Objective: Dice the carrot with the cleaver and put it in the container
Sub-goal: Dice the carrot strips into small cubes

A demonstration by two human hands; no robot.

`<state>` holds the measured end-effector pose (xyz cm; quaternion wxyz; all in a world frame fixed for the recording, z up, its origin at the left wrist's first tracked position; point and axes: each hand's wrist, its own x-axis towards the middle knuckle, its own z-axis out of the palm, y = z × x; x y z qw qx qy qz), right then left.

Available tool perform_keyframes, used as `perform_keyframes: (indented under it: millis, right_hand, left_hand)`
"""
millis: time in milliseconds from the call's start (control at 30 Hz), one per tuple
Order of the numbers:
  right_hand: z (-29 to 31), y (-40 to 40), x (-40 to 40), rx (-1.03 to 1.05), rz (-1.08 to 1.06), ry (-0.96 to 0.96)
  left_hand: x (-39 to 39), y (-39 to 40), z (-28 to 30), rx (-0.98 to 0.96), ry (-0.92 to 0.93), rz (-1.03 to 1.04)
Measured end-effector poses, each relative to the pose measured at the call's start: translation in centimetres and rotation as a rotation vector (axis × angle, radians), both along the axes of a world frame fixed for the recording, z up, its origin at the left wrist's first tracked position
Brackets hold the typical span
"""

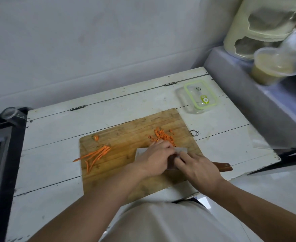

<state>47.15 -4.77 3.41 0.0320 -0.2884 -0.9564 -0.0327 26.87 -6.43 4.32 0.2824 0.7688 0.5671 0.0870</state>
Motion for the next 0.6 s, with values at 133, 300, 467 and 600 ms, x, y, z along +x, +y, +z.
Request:
perform_keyframes:
  millis: [133,300,467,600]
  right_hand:
    - [0.8,-0.5,-0.5,0.007,-0.013,-0.002]
    - [1.4,-2.3,-1.1,-0.158,-0.179,0.022]
    - [2.4,-4.6,-3.9,-0.343,-0.264,0.197]
    - [2.3,-5.4,-5.9,-0.438,-0.333,0.100]
  left_hand:
    - [-0.5,2.0,-0.2,-0.003,0.079,0.112]
    - [-5.2,0.9,2.5,0.022,-0.163,0.515]
    - [-13.9,-4.1,2.3,0.284,-0.165,1.027]
    - [-18.3,-7.5,-1.3,0.283,0.006,0.985]
